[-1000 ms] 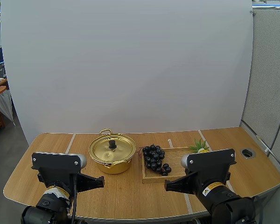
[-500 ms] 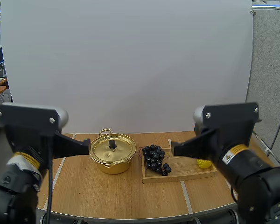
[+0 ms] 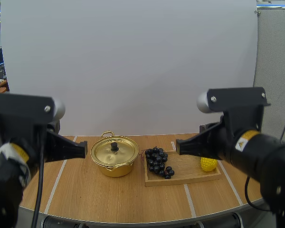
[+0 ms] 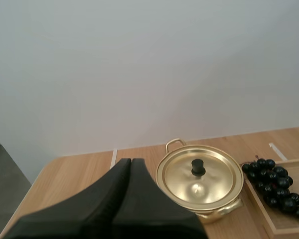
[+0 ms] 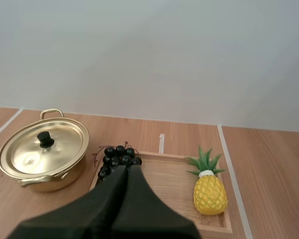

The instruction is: Open the pot, put the grape inside, and close it

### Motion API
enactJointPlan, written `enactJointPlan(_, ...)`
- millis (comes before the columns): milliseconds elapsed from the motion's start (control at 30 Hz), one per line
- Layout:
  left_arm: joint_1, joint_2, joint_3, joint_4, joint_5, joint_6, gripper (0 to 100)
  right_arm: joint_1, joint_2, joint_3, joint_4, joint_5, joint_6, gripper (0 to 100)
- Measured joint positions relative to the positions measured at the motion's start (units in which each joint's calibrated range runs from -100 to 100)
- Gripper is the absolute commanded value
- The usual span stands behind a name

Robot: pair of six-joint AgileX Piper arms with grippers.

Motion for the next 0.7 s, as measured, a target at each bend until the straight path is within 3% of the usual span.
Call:
enactJointPlan(233,0.00,8.35,-3.24,0.00,4.89,0.00,0,0.00,6.97,-3.55,-0.14,5.43,0.00,0)
enactJointPlan(433,0.00,21.00,-5.32,0.00,6.31,-0.41,0,0.00,20.23,-6.75,-0.24,9.84,0.10,1)
enactJointPlan(500,0.00,23.72,-5.32,0.00,5.93,-0.41,2,0.00,22.62,-6.75,-0.44,9.84,0.10,17)
enactJointPlan(567,0.00,25.49,-5.32,0.00,5.93,-0.41,11,0.00,24.81,-6.75,-0.57,9.84,0.10,39)
enactJointPlan(633,0.00,27.04,-5.32,0.00,5.93,-0.41,26,0.00,25.39,-6.75,-0.57,9.84,0.20,65)
enactJointPlan(700,0.00,27.91,-5.32,0.00,5.93,-0.41,48,0.00,25.77,-6.75,-0.57,9.84,0.40,94)
